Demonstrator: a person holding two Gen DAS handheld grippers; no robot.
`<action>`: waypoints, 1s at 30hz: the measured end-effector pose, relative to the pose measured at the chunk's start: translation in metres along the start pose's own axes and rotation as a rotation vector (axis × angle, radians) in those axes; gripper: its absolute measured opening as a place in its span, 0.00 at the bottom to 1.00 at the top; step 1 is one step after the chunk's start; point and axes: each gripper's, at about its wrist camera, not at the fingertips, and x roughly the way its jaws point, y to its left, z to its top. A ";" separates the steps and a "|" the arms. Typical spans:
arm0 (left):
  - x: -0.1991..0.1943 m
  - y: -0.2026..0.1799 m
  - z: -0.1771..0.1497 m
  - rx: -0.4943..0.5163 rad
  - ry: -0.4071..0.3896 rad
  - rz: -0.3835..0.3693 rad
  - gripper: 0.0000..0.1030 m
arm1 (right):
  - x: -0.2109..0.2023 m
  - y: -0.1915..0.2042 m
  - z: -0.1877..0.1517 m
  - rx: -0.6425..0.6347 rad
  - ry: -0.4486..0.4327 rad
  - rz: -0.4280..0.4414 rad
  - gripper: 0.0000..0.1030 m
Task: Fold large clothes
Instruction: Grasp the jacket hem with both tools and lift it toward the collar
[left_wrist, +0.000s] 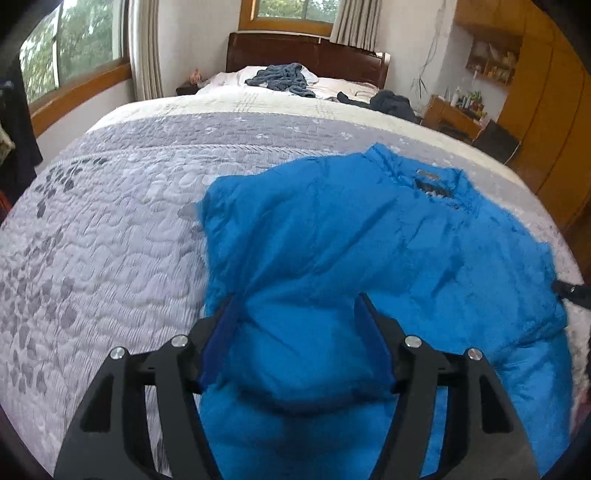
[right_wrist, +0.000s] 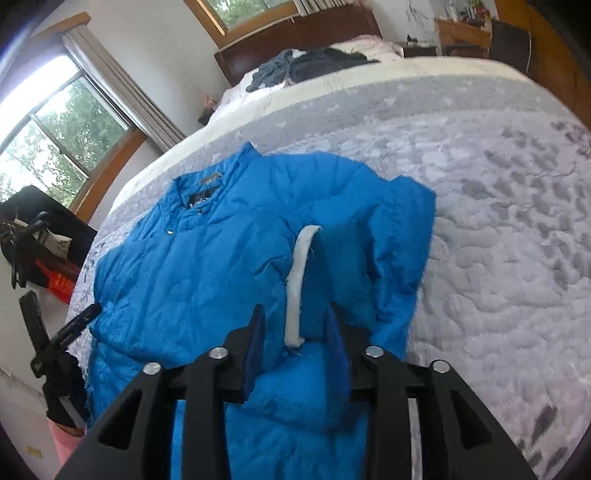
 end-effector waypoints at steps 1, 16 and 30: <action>-0.009 0.002 -0.002 -0.009 -0.004 -0.014 0.68 | -0.008 0.004 -0.002 -0.015 -0.015 -0.009 0.49; -0.110 0.052 -0.143 -0.016 0.187 -0.082 0.76 | -0.101 0.011 -0.158 -0.149 0.043 -0.022 0.66; -0.129 0.036 -0.208 -0.029 0.249 -0.210 0.78 | -0.110 0.018 -0.250 -0.144 0.130 0.009 0.68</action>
